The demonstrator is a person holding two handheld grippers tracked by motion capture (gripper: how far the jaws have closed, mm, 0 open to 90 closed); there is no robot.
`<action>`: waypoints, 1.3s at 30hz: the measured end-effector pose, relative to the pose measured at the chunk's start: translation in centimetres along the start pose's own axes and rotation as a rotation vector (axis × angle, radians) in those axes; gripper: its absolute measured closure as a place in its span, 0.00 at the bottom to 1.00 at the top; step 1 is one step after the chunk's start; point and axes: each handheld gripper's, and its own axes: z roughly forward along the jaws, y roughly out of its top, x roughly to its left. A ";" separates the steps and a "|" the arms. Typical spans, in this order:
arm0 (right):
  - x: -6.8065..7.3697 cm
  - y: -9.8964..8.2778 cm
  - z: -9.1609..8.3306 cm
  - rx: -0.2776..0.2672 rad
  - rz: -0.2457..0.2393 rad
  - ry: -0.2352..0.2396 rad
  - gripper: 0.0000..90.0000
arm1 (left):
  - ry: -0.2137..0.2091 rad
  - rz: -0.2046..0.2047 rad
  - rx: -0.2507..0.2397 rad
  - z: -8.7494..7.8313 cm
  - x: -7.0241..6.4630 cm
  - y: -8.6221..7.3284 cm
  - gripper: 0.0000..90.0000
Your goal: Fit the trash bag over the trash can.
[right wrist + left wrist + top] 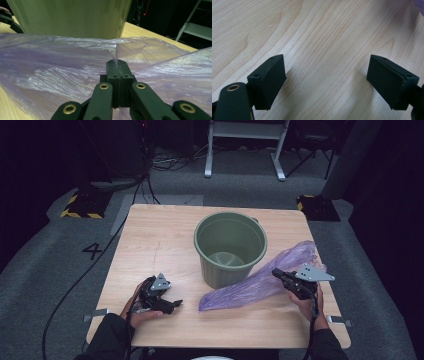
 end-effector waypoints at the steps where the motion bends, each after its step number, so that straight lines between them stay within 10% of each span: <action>1: 0.1 0.3 -0.2 -0.013 -0.002 0.002 1.00 | -0.002 0.001 -0.001 0.0 0.0 0.0 0.17; 39: 1.8 5.8 -2.5 -0.192 -0.151 0.036 1.00 | -0.017 0.015 -0.001 0.0 -0.2 0.0 0.17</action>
